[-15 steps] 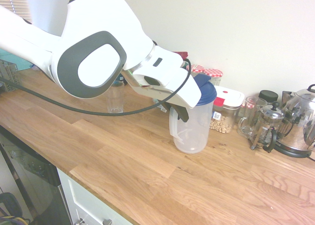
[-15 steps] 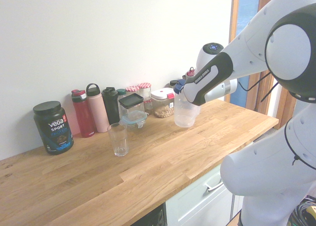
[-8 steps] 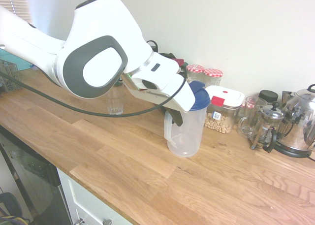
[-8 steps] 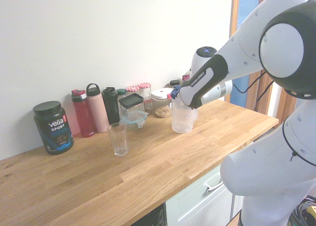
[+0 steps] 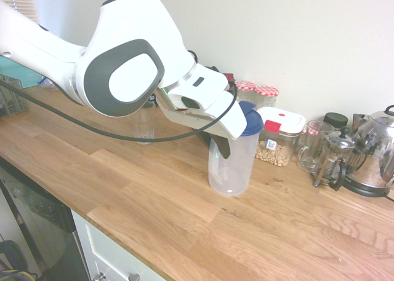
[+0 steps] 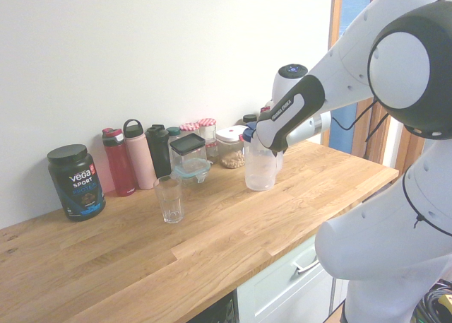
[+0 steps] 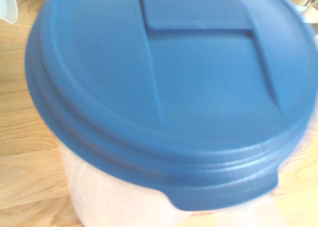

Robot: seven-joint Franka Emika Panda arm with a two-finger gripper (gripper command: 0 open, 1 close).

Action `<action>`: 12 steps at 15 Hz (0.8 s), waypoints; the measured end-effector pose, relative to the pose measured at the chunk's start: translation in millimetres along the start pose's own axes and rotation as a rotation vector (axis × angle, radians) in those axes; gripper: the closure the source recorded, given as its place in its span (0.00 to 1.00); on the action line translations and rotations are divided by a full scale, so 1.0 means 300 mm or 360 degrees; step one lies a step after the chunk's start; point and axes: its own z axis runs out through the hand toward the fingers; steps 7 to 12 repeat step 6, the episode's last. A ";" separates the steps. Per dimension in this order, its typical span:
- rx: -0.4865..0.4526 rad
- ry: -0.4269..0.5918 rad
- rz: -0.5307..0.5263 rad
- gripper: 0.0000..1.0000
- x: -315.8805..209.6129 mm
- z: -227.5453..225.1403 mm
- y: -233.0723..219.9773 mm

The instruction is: Pour me some water

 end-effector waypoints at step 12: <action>-0.0055 -0.0396 -0.0146 0.00 -0.031 -0.115 0.078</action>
